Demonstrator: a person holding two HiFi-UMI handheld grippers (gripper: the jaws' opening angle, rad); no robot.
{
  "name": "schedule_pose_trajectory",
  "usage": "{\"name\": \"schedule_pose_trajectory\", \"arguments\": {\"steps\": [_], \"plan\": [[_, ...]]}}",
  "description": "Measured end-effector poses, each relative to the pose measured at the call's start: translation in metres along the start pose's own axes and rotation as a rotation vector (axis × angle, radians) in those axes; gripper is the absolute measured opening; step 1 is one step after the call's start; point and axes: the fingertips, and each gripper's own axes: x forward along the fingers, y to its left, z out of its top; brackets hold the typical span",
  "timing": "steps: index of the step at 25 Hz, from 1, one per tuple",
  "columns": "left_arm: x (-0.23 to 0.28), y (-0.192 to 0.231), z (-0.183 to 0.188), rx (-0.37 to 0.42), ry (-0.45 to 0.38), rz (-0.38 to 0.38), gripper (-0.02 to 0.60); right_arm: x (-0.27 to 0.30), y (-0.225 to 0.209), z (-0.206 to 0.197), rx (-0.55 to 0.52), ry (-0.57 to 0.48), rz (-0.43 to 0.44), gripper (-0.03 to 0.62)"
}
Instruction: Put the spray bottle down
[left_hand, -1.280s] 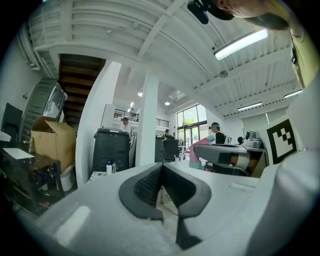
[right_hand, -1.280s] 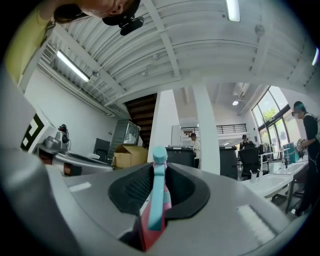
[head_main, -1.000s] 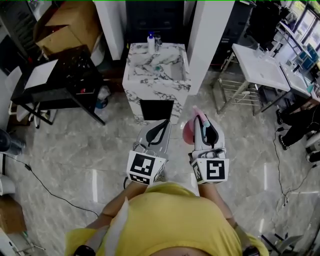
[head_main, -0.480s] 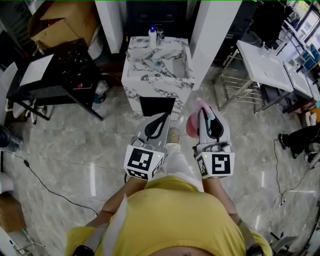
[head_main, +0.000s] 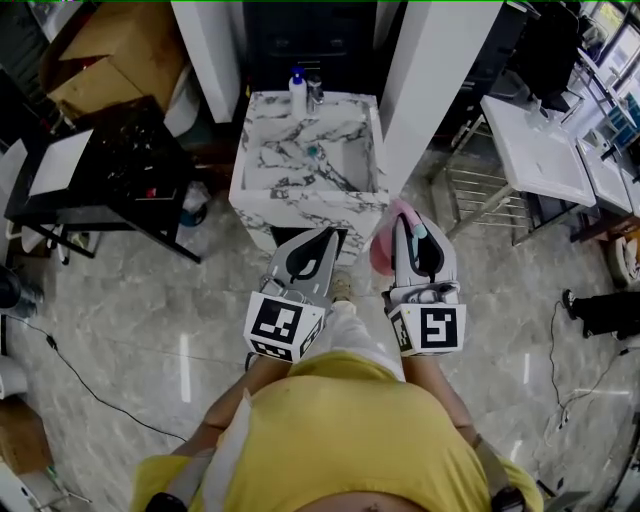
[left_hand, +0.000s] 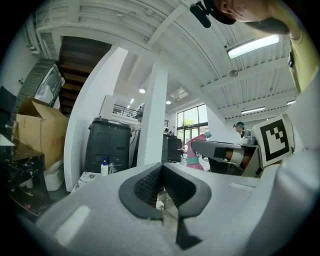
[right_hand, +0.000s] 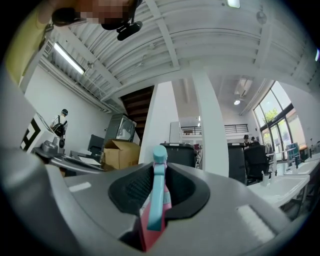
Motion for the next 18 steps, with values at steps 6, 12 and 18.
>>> {"name": "schedule_pose_trajectory", "arguments": {"steps": [6,12,18], "plan": [[0.090,0.040,0.008,-0.016,-0.003,0.005,-0.003,0.086,-0.044,-0.014,-0.007,0.008,0.029,0.064],[0.177,0.085,0.013,-0.012,0.000,0.061,-0.003,0.174,-0.083,-0.036,0.001,0.019,0.096,0.064],[0.240,0.123,0.010,-0.014,0.021,0.110,-0.003,0.240,-0.120,-0.062,0.024,0.034,0.129,0.064]]}}
